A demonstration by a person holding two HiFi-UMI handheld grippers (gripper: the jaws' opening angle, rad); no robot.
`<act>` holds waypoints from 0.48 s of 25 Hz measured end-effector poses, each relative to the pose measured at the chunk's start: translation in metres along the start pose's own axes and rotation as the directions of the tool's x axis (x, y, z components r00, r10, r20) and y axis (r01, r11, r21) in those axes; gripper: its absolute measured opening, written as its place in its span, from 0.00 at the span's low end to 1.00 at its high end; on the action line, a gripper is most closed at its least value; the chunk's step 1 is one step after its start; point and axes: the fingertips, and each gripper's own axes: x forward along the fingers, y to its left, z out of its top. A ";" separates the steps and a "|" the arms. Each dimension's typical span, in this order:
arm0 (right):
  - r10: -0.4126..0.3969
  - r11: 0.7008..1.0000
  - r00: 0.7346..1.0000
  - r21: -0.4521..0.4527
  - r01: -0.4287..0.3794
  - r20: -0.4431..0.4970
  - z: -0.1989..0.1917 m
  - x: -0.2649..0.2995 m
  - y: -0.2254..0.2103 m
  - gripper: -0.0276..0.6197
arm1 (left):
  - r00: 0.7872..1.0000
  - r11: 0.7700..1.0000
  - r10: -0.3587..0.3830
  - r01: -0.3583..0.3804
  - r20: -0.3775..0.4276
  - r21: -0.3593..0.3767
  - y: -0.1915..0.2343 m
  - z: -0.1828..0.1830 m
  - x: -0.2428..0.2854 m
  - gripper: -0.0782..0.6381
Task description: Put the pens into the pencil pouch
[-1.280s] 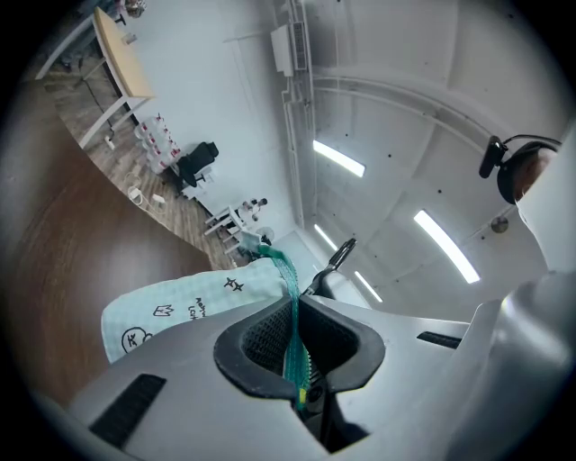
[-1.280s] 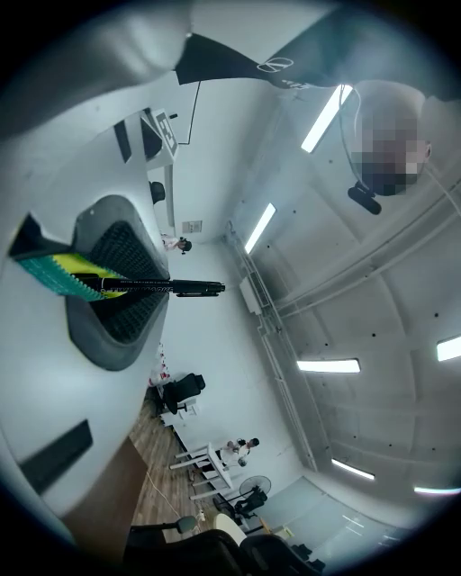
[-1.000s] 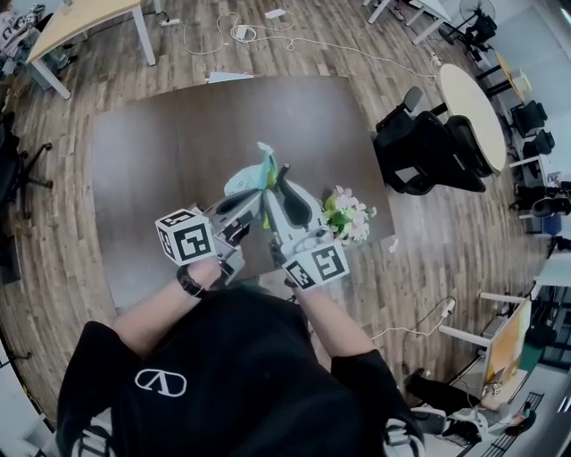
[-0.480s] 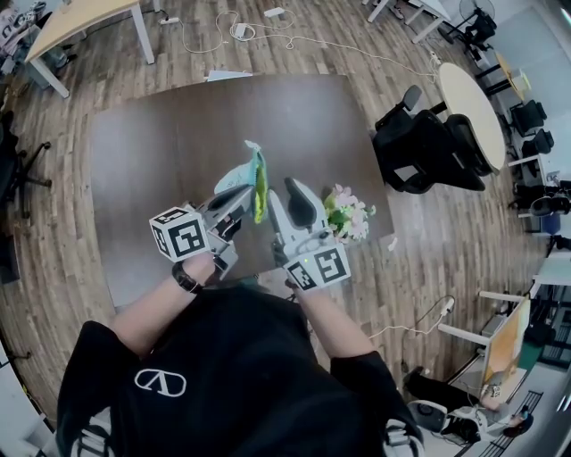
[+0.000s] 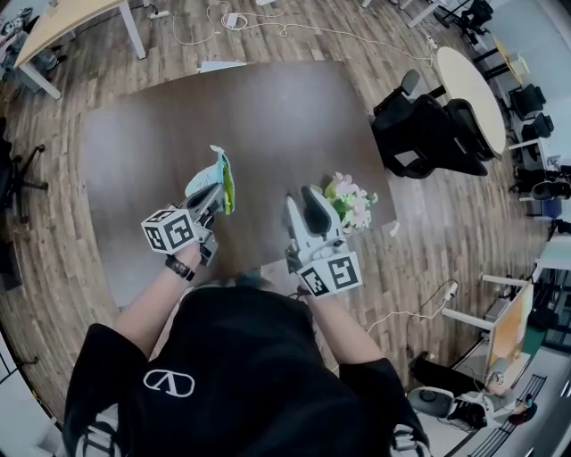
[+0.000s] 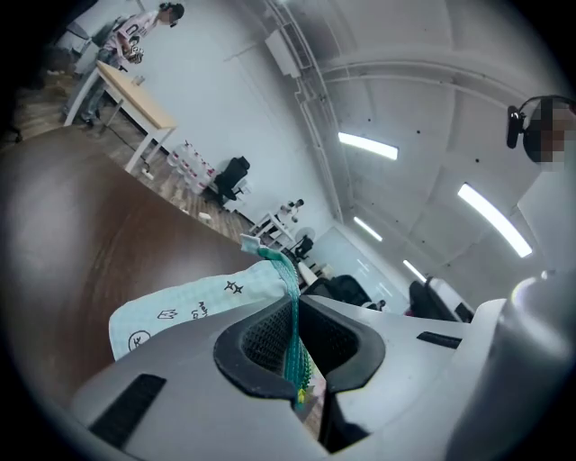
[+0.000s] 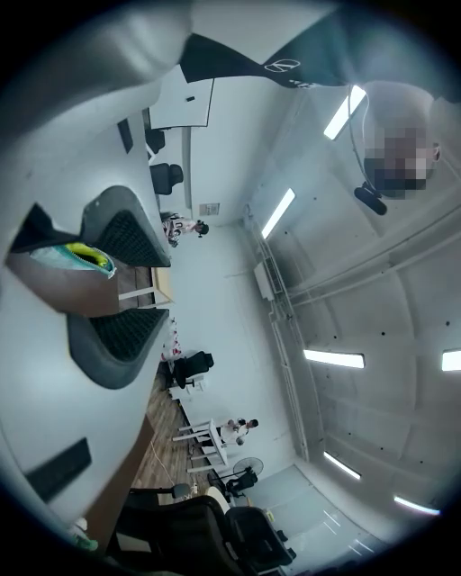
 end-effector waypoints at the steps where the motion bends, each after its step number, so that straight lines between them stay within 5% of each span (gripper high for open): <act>1: -0.009 1.000 1.000 0.001 0.009 -0.010 -0.003 -0.003 -0.002 0.25 | 1.000 1.000 0.021 -0.021 -0.011 0.004 0.013 -0.009 0.004 0.14; 7: -0.060 0.998 0.997 -0.002 0.060 -0.052 -0.017 -0.021 -0.015 0.25 | 0.991 0.993 0.117 -0.115 -0.072 0.029 0.076 -0.064 0.037 0.14; 12: -0.085 0.996 0.994 -0.006 0.085 -0.073 -0.020 -0.031 -0.016 0.25 | 0.986 0.994 0.097 -0.089 -0.134 0.063 0.082 -0.102 0.065 0.14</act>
